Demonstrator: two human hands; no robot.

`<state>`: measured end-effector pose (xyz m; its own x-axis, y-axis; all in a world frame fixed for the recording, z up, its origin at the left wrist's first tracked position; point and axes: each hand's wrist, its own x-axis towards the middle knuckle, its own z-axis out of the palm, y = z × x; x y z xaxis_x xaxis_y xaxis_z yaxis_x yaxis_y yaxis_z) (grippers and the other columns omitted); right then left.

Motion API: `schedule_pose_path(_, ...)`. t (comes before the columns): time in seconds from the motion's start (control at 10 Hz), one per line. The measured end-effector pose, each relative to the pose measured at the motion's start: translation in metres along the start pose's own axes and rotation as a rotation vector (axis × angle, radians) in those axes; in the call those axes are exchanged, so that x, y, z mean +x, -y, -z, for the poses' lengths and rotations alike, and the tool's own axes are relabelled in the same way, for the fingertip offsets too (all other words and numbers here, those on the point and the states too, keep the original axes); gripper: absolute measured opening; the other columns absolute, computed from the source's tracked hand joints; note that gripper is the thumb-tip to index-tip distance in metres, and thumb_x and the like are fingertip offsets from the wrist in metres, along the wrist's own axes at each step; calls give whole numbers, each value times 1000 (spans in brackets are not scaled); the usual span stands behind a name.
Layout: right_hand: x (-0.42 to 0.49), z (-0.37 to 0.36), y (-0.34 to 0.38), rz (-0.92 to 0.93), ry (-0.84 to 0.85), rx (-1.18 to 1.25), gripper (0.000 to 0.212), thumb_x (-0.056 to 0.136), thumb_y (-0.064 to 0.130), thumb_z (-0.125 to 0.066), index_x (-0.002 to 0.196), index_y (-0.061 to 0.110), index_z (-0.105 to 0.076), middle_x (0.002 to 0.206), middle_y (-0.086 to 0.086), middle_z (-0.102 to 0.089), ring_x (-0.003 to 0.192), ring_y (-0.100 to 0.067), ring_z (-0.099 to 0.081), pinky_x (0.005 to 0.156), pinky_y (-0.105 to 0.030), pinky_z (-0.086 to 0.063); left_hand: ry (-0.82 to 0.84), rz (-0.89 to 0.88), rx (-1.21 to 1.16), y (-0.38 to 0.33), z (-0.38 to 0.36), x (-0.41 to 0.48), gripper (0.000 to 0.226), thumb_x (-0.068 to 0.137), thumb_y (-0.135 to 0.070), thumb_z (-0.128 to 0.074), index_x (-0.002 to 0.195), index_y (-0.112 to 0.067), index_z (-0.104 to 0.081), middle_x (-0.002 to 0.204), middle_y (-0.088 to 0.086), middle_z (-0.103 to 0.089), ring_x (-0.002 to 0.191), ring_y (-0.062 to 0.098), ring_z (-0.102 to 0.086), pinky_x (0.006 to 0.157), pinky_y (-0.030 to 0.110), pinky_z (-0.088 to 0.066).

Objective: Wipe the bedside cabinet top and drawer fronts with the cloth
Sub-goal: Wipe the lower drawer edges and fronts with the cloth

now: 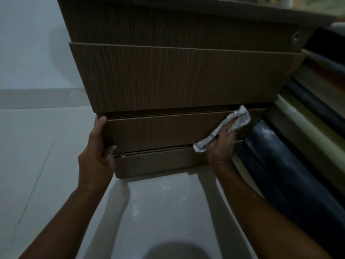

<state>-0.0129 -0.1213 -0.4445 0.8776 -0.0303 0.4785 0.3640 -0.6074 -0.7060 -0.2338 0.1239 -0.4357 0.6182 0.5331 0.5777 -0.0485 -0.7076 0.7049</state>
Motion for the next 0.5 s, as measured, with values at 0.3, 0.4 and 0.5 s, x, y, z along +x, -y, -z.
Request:
schedule_pose_path(0.3,34,24,-5,-241,-245,-23,62,103,26,-34,155,10,-5,161,-12,-21,147,-29,-23,117,-34,-23,2,51,-28,-12,3,0,93,90,10,-63,158,-33,-18,158,1,-41,139,11,-48,109,34,-48)
schedule_pose_path(0.4,28,36,-6,-221,-173,275,67,100,8,-35,155,34,-9,163,-6,-15,146,-37,-23,109,-35,-24,-87,303,-294,-17,3,-4,86,86,3,-74,152,-28,-28,153,-1,-49,132,7,-55,99,22,-52)
schedule_pose_path(0.5,13,42,-5,-152,-209,262,66,97,3,-35,157,25,-19,161,-18,-18,143,-41,-27,113,-33,-23,-215,398,-176,-5,4,-16,49,83,-10,-81,123,-17,-54,122,0,-66,100,13,-71,74,15,-56)
